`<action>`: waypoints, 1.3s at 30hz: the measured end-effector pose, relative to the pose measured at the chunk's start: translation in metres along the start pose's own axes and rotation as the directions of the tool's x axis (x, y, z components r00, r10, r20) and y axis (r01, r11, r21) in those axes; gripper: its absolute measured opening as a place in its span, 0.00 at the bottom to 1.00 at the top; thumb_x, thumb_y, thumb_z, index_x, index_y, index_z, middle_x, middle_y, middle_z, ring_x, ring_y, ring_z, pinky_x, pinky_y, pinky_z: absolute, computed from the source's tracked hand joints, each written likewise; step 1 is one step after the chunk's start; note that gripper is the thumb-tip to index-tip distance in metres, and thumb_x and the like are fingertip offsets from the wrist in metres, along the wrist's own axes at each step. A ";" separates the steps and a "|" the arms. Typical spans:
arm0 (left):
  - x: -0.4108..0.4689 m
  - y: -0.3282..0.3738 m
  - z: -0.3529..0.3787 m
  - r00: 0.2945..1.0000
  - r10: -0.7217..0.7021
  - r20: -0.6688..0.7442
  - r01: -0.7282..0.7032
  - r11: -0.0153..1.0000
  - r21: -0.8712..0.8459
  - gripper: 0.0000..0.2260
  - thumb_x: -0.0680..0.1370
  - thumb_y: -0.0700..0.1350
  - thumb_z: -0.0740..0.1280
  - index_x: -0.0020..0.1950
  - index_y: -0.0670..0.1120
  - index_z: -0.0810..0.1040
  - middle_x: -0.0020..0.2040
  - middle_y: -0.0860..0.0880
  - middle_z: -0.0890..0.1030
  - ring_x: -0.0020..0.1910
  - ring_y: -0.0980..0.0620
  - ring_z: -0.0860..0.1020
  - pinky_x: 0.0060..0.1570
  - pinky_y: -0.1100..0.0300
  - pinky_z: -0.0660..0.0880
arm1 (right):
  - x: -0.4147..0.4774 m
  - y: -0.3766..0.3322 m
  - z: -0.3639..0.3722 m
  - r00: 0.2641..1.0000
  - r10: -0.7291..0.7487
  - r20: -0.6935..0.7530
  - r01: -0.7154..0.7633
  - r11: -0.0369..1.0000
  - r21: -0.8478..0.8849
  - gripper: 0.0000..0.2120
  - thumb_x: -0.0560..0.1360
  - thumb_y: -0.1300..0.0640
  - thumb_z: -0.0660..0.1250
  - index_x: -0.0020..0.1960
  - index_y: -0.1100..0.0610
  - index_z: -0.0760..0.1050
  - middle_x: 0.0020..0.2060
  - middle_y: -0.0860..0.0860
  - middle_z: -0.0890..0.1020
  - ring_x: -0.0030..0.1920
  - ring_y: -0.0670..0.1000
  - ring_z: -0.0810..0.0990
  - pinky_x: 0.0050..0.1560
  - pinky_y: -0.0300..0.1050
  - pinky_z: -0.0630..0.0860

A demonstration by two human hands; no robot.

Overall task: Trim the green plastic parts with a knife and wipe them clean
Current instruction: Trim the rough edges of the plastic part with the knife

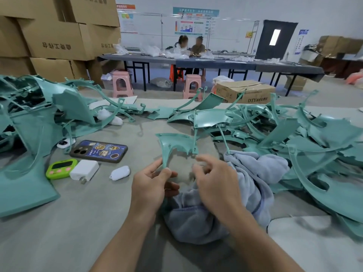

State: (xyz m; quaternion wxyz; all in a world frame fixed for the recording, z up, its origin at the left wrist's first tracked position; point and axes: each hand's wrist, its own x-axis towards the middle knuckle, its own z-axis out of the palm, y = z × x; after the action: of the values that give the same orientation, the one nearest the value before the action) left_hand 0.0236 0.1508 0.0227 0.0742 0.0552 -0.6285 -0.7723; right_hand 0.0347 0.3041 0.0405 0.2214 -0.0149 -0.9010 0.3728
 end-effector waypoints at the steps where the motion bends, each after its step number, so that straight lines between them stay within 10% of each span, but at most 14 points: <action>1: 0.000 0.000 0.002 1.000 -0.012 0.008 0.012 1.000 -0.020 0.17 0.79 0.35 0.68 0.48 0.58 0.84 0.40 0.43 0.86 0.28 0.48 0.81 0.29 0.58 0.79 | 0.011 -0.003 0.001 0.998 0.067 0.014 -0.068 0.997 0.047 0.17 0.77 0.44 0.66 0.64 0.46 0.78 0.33 0.43 0.81 0.38 0.39 0.79 0.48 0.33 0.75; 5: -0.002 -0.002 0.004 0.997 0.005 0.078 -0.003 1.000 -0.028 0.24 0.78 0.33 0.69 0.43 0.65 0.86 0.41 0.43 0.87 0.31 0.50 0.81 0.34 0.59 0.81 | 0.061 -0.012 0.011 0.951 0.297 0.082 -0.295 0.955 -0.039 0.28 0.76 0.39 0.63 0.73 0.48 0.70 0.60 0.50 0.82 0.59 0.55 0.79 0.55 0.52 0.73; 11: 0.001 -0.011 0.002 0.995 0.095 -0.031 -0.094 0.995 0.013 0.18 0.79 0.33 0.68 0.59 0.55 0.83 0.41 0.45 0.87 0.32 0.51 0.81 0.40 0.56 0.83 | 0.096 0.001 0.018 0.888 0.452 0.084 -0.420 0.871 -0.255 0.08 0.75 0.52 0.66 0.47 0.57 0.78 0.43 0.54 0.82 0.44 0.58 0.80 0.48 0.50 0.76; 15: 0.007 -0.009 -0.009 0.969 0.146 -0.199 -0.152 0.988 -0.011 0.18 0.79 0.35 0.68 0.66 0.51 0.79 0.41 0.47 0.87 0.28 0.53 0.77 0.33 0.57 0.81 | 0.093 0.023 0.008 0.888 0.459 -0.035 -0.460 0.880 -0.120 0.07 0.78 0.59 0.62 0.49 0.56 0.79 0.43 0.55 0.83 0.44 0.58 0.80 0.42 0.47 0.74; 18: 0.009 -0.006 -0.020 0.933 0.220 -0.283 -0.212 0.975 0.058 0.16 0.78 0.38 0.69 0.64 0.54 0.81 0.39 0.48 0.86 0.25 0.53 0.71 0.26 0.64 0.72 | 0.074 0.019 0.002 0.942 0.334 -0.024 -0.334 0.942 -0.016 0.19 0.80 0.60 0.56 0.68 0.47 0.71 0.53 0.54 0.84 0.49 0.59 0.81 0.48 0.53 0.78; 22: 0.010 0.000 -0.034 0.904 0.328 -0.274 -0.271 0.936 0.224 0.13 0.74 0.45 0.67 0.47 0.64 0.84 0.30 0.54 0.80 0.26 0.52 0.68 0.31 0.60 0.68 | 0.015 0.008 0.001 0.998 -0.017 0.057 0.025 0.990 -0.140 0.21 0.77 0.42 0.62 0.69 0.41 0.72 0.56 0.41 0.79 0.59 0.50 0.74 0.60 0.51 0.74; 26: 0.010 -0.001 -0.043 0.872 0.433 -0.230 -0.290 0.834 0.469 0.09 0.75 0.54 0.66 0.47 0.52 0.83 0.28 0.53 0.77 0.26 0.56 0.70 0.28 0.63 0.68 | -0.018 0.009 -0.007 0.864 -0.137 0.485 0.223 0.967 -0.124 0.29 0.67 0.28 0.60 0.65 0.38 0.72 0.54 0.34 0.71 0.60 0.40 0.63 0.61 0.40 0.60; 29: 0.008 -0.002 -0.046 0.849 0.504 -0.159 -0.342 0.753 0.563 0.16 0.77 0.58 0.64 0.41 0.46 0.76 0.26 0.51 0.67 0.27 0.51 0.64 0.27 0.58 0.64 | -0.017 0.012 -0.018 0.763 -0.194 0.616 0.343 0.930 -0.132 0.14 0.68 0.36 0.69 0.50 0.41 0.75 0.43 0.36 0.75 0.49 0.41 0.67 0.54 0.38 0.62; 33: 0.004 -0.002 -0.049 0.851 0.489 -0.193 -0.330 0.783 0.528 0.16 0.77 0.60 0.64 0.44 0.48 0.80 0.26 0.54 0.64 0.27 0.51 0.62 0.29 0.57 0.63 | -0.012 0.015 -0.030 0.997 -0.047 0.064 0.044 0.998 0.048 0.07 0.74 0.57 0.70 0.44 0.45 0.76 0.34 0.42 0.81 0.38 0.40 0.78 0.33 0.33 0.70; 36: 0.003 0.000 -0.052 0.855 0.450 -0.257 -0.307 0.839 0.448 0.17 0.75 0.60 0.65 0.43 0.47 0.79 0.28 0.52 0.64 0.29 0.52 0.62 0.32 0.57 0.62 | -0.003 0.019 -0.054 0.905 0.065 -0.421 -0.037 0.997 0.075 0.13 0.77 0.63 0.66 0.50 0.45 0.76 0.37 0.45 0.80 0.43 0.41 0.78 0.36 0.33 0.67; 39: 0.001 0.003 -0.051 0.855 0.426 -0.297 -0.275 0.856 0.438 0.19 0.75 0.59 0.66 0.41 0.43 0.78 0.28 0.46 0.64 0.29 0.52 0.62 0.32 0.57 0.61 | 0.002 0.019 -0.077 0.796 -0.094 -0.598 -0.077 0.964 -0.254 0.27 0.68 0.72 0.64 0.63 0.53 0.79 0.59 0.56 0.80 0.61 0.60 0.72 0.53 0.47 0.63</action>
State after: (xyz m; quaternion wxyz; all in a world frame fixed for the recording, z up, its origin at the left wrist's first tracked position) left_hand 0.0323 0.1008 0.0148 0.3255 0.1006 -0.7383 -0.5821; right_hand 0.0616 0.3702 0.0765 0.4952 -0.1586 -0.8244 0.2236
